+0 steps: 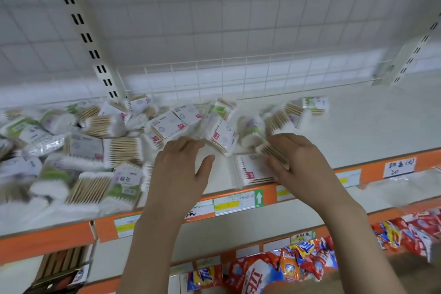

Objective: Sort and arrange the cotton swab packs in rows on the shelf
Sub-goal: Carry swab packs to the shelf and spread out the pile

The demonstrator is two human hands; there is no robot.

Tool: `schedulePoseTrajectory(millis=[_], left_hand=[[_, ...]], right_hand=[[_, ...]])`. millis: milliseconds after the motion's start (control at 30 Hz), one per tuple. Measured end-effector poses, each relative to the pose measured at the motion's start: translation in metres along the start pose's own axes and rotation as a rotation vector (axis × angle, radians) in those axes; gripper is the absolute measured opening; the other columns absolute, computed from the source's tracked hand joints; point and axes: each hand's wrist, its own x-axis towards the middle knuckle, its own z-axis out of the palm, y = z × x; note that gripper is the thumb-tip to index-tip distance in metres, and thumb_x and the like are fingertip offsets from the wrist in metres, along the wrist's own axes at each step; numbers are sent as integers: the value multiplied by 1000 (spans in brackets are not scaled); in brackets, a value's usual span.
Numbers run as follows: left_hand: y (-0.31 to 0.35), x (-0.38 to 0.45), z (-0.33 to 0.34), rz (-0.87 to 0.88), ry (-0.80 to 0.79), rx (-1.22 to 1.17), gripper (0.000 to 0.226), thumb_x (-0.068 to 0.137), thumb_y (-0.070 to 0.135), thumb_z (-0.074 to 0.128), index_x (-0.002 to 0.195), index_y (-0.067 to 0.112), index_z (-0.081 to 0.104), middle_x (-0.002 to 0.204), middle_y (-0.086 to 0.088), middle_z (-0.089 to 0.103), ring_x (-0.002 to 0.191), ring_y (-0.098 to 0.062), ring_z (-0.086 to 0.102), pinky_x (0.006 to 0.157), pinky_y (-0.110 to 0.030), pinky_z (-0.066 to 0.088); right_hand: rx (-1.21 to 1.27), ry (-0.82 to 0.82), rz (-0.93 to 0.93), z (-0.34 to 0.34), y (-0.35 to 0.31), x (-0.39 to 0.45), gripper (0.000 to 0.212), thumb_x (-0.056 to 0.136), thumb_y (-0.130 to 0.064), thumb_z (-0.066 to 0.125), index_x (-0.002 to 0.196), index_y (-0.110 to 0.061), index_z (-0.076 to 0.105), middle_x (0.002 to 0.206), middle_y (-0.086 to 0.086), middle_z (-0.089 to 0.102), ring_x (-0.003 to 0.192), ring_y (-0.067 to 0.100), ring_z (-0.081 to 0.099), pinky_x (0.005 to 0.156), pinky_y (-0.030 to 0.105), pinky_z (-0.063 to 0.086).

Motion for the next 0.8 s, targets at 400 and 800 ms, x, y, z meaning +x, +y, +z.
schedulePoseTrajectory(millis=[400,800], left_hand=[[78,30,50,54,-31,28,36,84,32,53,103,5,67,102,-11,65,94,-34,58,81,-43,49],[183,61,122,4,25,36,26,80,19,68,102,5,66,97,-11,64,88,-34,58,77,-41,49]], right_hand=[[14,-18,31,-26,93,3,35,90,-27,58,120,-10,59,121,4,60,112,24,53,94,35,42],[-1,-123,-75,-62,215,26,41,90,-30,56,128,-16,53,129,-2,54,122,17,45,102,29,34]])
